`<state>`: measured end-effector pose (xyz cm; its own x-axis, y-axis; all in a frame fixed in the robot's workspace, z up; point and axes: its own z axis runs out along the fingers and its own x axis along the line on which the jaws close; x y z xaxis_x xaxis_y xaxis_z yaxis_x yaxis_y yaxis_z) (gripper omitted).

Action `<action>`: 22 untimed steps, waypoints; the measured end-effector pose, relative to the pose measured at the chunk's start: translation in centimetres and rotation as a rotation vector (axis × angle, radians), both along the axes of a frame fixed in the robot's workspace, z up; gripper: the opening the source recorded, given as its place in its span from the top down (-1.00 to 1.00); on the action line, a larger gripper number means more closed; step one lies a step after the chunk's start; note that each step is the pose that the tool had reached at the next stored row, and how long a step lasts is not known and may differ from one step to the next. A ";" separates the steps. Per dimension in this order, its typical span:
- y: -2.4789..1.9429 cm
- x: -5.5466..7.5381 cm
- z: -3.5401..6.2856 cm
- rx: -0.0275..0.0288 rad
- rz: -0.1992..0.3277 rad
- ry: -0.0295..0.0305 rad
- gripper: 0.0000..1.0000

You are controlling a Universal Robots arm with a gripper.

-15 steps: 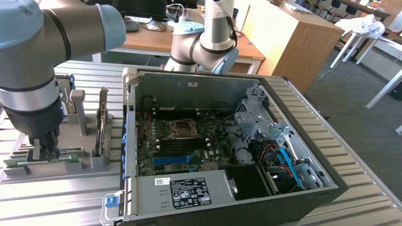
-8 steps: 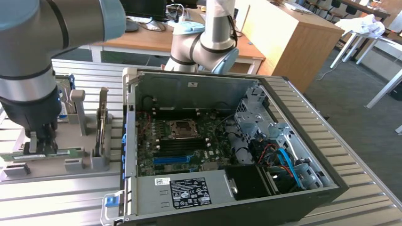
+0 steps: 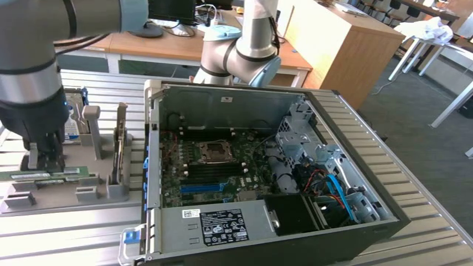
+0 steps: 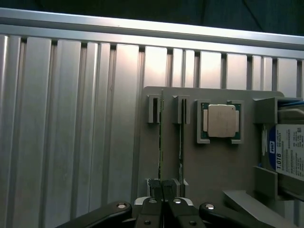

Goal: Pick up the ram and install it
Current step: 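Pick up the ram and move it above insertion slot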

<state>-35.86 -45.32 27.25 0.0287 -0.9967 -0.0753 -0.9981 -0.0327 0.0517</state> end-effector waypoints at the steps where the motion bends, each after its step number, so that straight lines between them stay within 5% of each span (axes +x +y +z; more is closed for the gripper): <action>1: 0.00 0.0 0.29 0.0000 -0.002 0.0000 0.77; 22: 0.00 0.0 5.38 0.0000 -0.041 0.0000 0.77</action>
<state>-35.86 -45.32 32.63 -0.0122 -0.9971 -0.0753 -0.9986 0.0083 0.0517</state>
